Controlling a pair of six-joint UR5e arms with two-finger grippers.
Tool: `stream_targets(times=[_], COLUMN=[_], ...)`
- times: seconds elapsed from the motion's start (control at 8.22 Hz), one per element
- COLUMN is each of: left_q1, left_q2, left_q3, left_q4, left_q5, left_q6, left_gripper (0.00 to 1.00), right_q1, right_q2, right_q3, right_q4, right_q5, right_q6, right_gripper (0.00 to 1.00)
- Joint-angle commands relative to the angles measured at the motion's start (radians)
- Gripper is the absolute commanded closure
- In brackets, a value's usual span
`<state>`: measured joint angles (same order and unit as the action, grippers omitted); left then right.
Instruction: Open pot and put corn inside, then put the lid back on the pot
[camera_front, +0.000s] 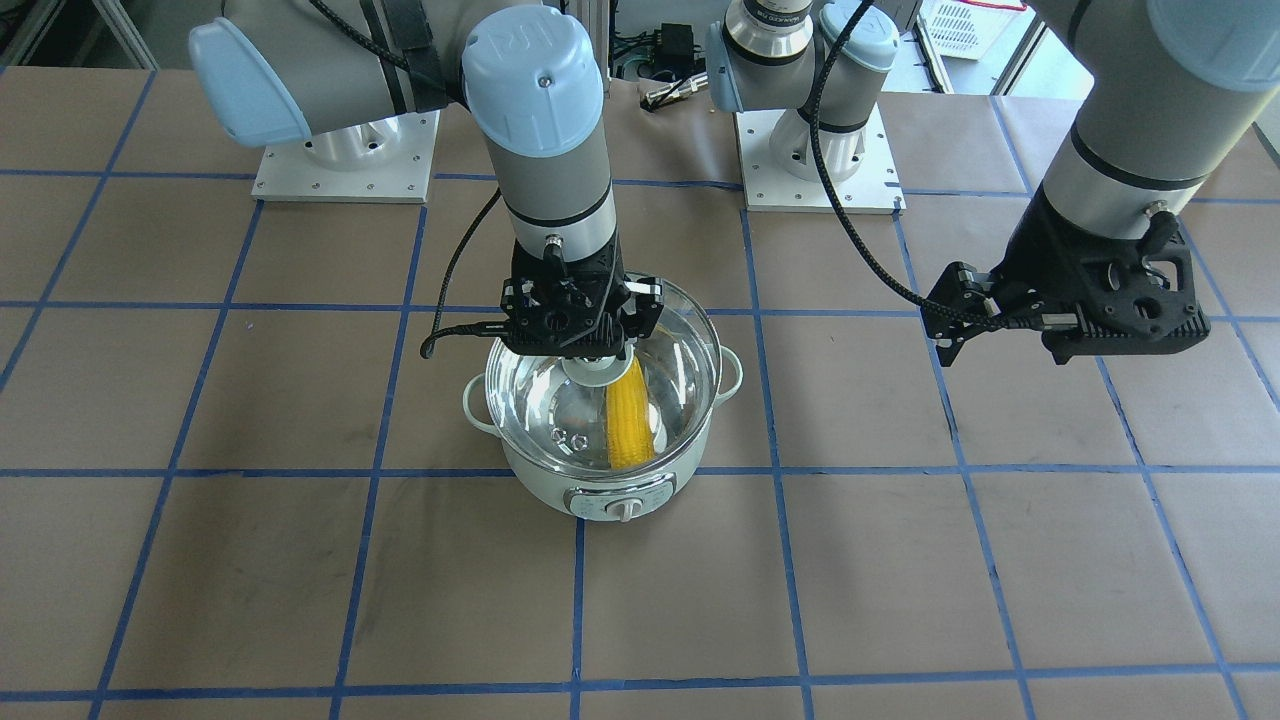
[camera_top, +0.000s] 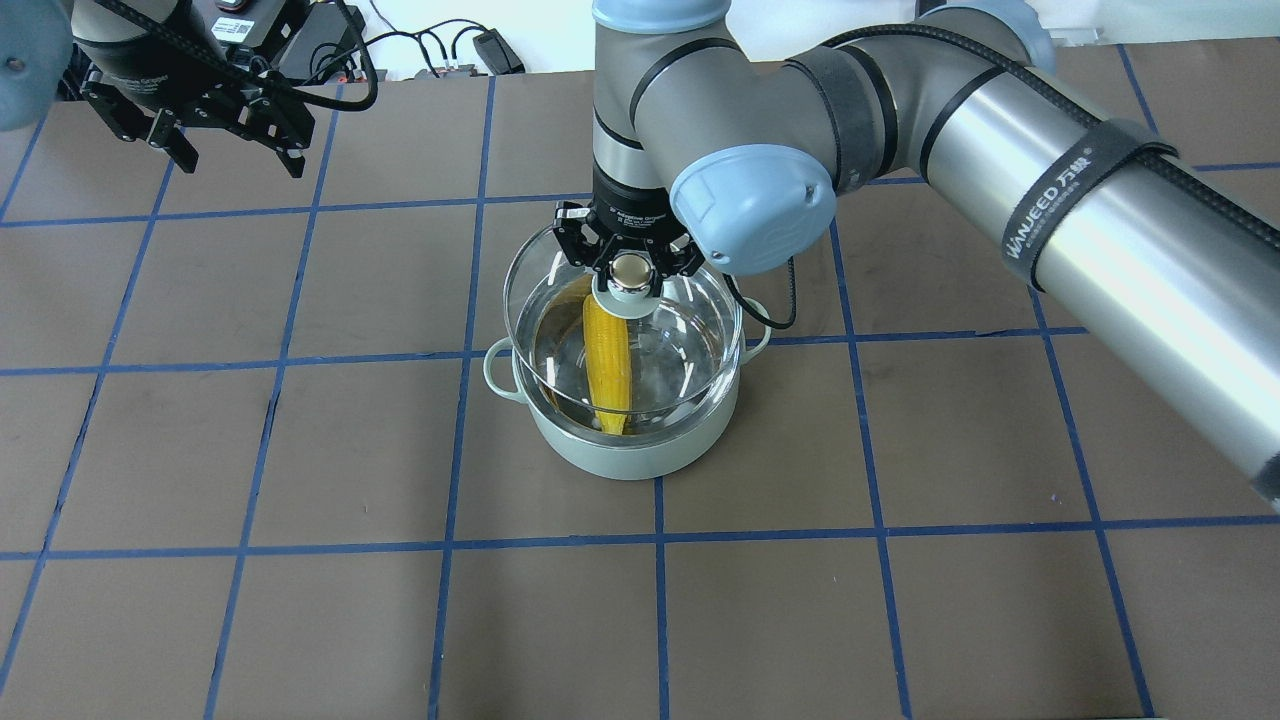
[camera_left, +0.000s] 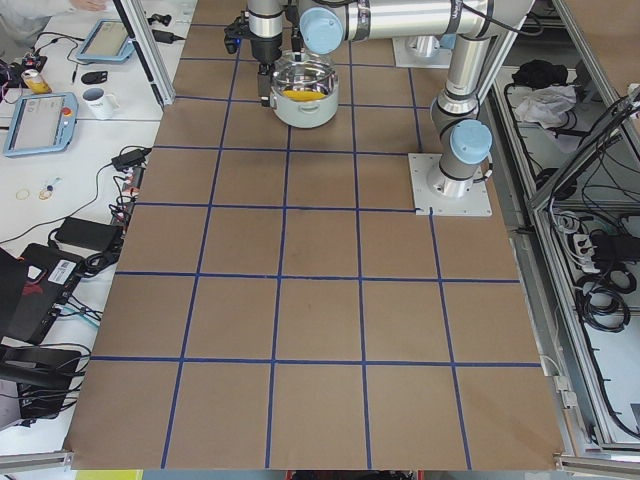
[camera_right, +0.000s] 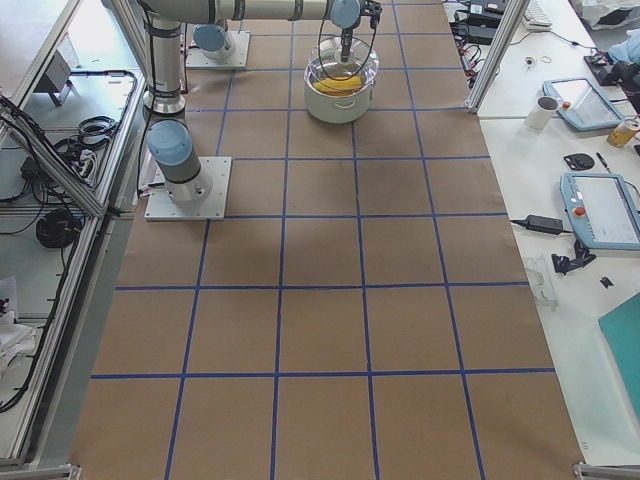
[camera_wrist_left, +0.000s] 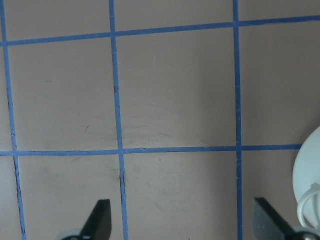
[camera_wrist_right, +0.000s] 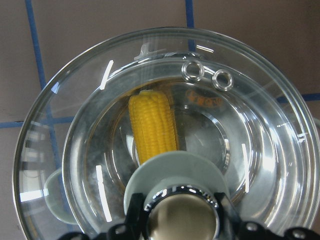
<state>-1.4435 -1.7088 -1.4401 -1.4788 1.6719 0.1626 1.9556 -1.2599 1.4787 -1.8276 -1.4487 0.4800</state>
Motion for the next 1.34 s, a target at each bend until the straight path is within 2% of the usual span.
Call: stream_targets(times=[0.0,1.22], left_q1=[-0.002,-0.005], left_q2=[0.000,0.005], left_q3=[-0.003,-0.023], left_q4=[0.000,-0.002], left_q5=[-0.001,-0.003], left_q6=[0.000,0.000], left_gripper=[0.00,0.00], right_q1=[0.002,0.012], right_q2=[0.011,0.017], right_q3=[0.002,0.029], right_q4=[0.004,0.024], right_q5=[0.002,0.002], right_q6=[0.008,0.020], right_gripper=[1.00,1.00])
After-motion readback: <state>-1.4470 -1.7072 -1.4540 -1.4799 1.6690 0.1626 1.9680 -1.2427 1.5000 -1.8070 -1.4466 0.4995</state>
